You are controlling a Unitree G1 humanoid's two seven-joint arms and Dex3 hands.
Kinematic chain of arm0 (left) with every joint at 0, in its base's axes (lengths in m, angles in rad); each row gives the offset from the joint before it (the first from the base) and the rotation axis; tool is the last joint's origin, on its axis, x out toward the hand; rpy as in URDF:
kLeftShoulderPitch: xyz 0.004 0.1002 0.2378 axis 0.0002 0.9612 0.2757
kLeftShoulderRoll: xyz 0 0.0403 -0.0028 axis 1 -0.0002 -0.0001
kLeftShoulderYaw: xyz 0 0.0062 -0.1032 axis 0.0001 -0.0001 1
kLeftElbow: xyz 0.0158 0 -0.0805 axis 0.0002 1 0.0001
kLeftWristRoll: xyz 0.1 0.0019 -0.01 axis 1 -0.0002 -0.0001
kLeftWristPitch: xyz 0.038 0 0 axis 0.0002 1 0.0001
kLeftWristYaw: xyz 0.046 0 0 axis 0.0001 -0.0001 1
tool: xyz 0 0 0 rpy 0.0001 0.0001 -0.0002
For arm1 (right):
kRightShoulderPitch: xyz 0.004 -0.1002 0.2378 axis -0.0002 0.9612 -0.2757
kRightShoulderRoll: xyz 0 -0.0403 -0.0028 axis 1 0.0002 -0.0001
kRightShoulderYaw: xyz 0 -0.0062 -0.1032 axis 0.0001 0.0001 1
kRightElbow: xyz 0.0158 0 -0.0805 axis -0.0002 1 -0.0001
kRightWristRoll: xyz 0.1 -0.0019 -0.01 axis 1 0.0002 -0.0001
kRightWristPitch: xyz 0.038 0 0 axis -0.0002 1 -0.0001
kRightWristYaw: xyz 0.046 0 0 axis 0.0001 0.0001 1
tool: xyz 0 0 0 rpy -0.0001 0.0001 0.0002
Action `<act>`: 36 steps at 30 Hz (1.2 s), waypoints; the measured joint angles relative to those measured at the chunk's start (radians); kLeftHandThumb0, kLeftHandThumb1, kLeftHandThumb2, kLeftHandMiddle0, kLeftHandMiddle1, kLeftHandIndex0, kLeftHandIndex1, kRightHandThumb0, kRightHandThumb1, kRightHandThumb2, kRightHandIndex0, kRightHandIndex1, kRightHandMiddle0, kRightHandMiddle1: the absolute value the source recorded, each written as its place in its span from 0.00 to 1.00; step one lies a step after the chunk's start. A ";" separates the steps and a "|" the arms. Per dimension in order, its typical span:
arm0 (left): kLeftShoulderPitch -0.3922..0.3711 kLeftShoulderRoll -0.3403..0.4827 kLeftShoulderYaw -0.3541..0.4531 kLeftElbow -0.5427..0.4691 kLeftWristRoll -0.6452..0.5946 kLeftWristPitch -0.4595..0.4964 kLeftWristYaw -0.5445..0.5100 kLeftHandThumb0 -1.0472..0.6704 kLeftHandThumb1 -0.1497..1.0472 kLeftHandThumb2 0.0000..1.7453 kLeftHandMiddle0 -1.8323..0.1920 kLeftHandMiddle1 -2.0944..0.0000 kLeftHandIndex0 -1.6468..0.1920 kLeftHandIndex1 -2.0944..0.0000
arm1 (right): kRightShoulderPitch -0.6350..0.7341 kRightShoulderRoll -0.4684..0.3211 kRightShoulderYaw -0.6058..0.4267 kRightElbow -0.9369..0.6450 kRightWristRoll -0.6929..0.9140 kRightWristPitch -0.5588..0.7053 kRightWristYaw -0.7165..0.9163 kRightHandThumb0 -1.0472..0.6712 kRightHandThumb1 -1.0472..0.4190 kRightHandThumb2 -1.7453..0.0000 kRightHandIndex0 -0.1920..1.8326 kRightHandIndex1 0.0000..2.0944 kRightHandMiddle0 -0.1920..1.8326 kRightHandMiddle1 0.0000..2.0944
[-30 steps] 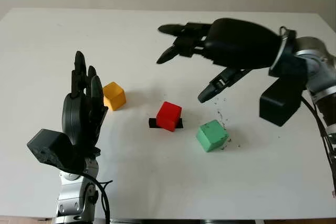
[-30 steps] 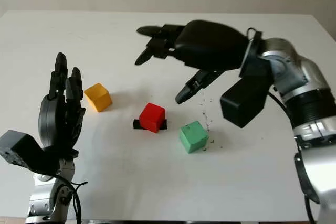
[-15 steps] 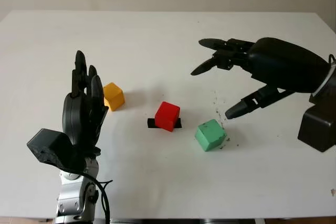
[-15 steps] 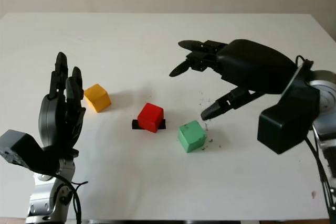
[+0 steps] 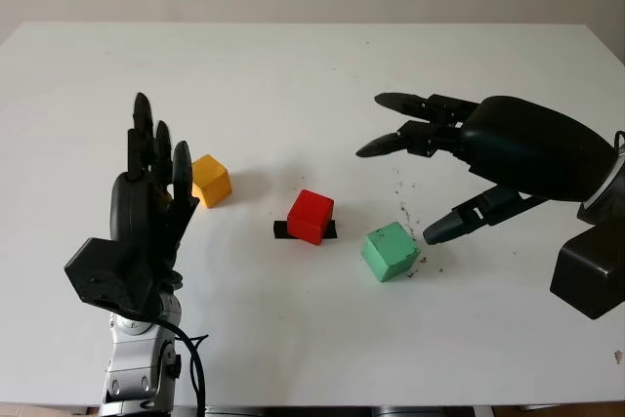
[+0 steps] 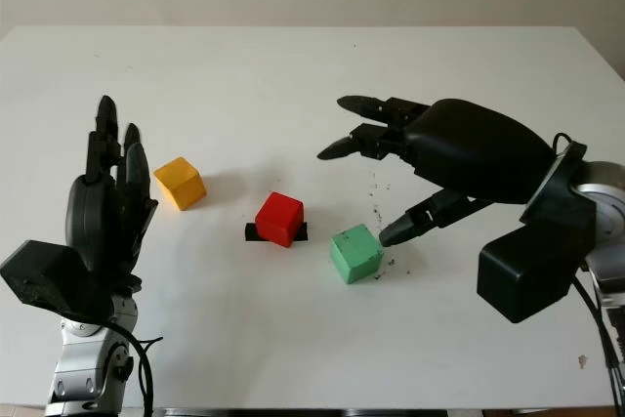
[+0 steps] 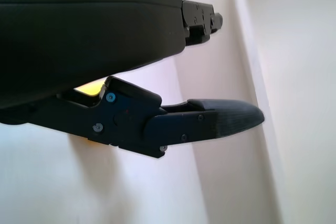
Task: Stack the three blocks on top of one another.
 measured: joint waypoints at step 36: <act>-0.083 0.214 -0.229 -0.091 0.591 0.597 -0.264 0.09 1.00 0.15 0.96 0.97 0.87 0.97 | 0.039 0.521 -0.113 0.053 0.377 0.610 -0.221 0.14 0.00 0.69 0.00 0.00 0.00 0.00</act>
